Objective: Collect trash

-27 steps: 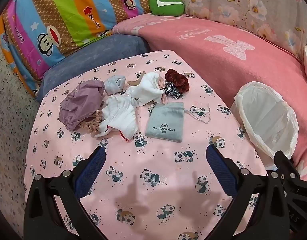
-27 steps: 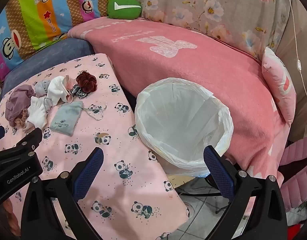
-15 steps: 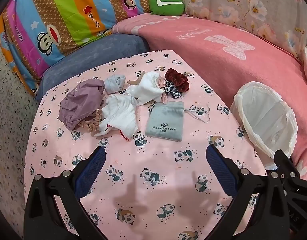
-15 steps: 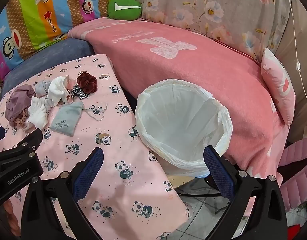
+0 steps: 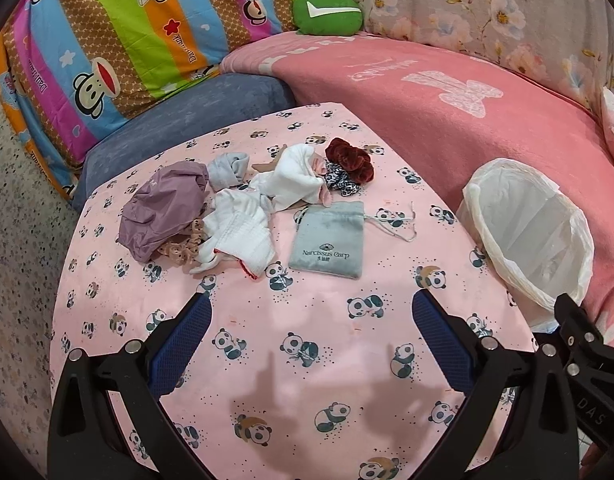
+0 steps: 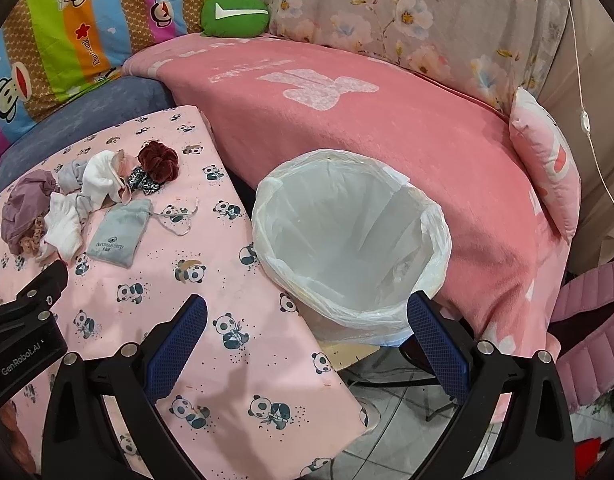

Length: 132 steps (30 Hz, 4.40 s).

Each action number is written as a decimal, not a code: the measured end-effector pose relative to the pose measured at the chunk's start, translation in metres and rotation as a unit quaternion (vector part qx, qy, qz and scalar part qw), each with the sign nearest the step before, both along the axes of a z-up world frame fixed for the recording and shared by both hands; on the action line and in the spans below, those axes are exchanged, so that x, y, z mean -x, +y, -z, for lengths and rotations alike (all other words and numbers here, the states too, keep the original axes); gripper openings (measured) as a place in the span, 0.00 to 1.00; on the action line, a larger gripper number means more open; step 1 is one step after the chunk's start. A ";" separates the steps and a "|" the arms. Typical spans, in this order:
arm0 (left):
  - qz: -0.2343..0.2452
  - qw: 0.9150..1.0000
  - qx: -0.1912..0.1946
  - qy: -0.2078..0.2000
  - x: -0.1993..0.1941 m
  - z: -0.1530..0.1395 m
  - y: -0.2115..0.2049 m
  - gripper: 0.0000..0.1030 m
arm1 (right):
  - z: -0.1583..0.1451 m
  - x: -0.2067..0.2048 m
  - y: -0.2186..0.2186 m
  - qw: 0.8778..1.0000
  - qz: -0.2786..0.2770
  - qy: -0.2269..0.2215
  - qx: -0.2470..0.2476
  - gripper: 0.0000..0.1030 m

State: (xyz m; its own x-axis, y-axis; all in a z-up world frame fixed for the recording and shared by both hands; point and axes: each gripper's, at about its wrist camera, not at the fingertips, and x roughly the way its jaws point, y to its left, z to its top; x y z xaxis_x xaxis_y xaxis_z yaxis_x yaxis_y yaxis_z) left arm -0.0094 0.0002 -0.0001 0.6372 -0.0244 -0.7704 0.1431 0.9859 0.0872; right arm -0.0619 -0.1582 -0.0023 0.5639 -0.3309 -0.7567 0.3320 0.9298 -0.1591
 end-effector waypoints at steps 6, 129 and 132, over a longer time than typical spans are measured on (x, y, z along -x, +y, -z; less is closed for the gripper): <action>0.007 1.000 0.000 0.003 0.003 0.002 0.000 0.93 | -0.001 0.005 0.002 1.000 0.004 -0.001 0.002 0.95; -0.053 0.992 0.108 0.027 -0.166 0.035 0.181 0.66 | 0.036 -0.209 0.164 0.984 -0.148 -0.024 -0.095 0.87; -0.046 0.990 0.123 0.039 -0.169 0.039 0.183 0.50 | 0.045 -0.221 0.173 0.983 -0.157 -0.015 -0.091 0.79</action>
